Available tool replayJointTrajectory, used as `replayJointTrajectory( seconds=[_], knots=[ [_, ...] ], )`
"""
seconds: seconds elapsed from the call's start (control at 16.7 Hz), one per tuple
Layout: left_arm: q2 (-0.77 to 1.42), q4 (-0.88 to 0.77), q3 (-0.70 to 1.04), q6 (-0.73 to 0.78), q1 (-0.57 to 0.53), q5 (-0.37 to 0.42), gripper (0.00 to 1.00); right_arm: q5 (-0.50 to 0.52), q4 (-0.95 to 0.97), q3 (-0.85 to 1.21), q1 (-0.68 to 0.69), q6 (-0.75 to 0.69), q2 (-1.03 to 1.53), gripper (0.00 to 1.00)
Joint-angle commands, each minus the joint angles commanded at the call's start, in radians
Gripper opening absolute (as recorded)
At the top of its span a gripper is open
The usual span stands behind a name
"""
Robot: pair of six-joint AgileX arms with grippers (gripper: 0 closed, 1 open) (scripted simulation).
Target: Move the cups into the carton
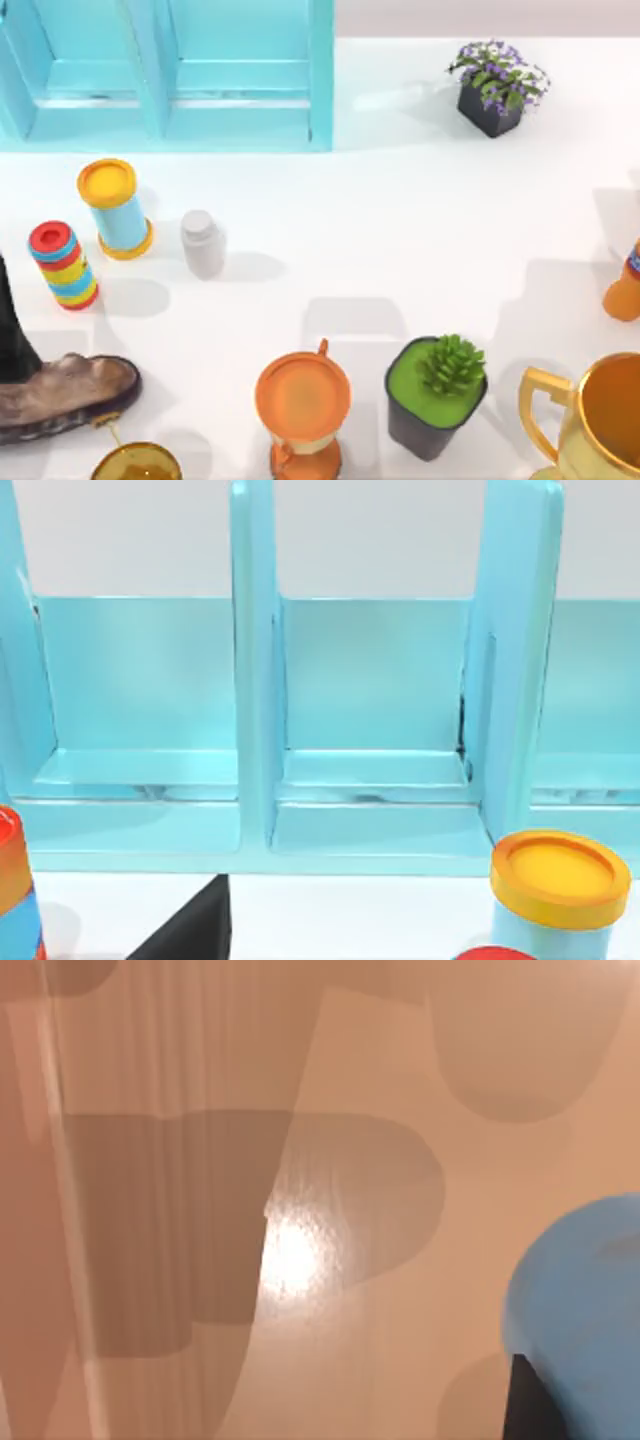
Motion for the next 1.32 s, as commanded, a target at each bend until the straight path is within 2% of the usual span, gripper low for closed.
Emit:
replayJointTrajectory(
  seconds=[0.6, 1.32],
  knots=[
    [0.0, 0.0, 0.0, 0.0, 0.0, 0.0, 1.0, 0.0, 0.0, 0.0, 0.0, 0.0, 0.0, 0.98],
    [0.0, 0.0, 0.0, 0.0, 0.0, 0.0, 1.0, -0.001, -0.037, 0.039, 0.0, -0.003, 0.013, 1.0]
  ],
)
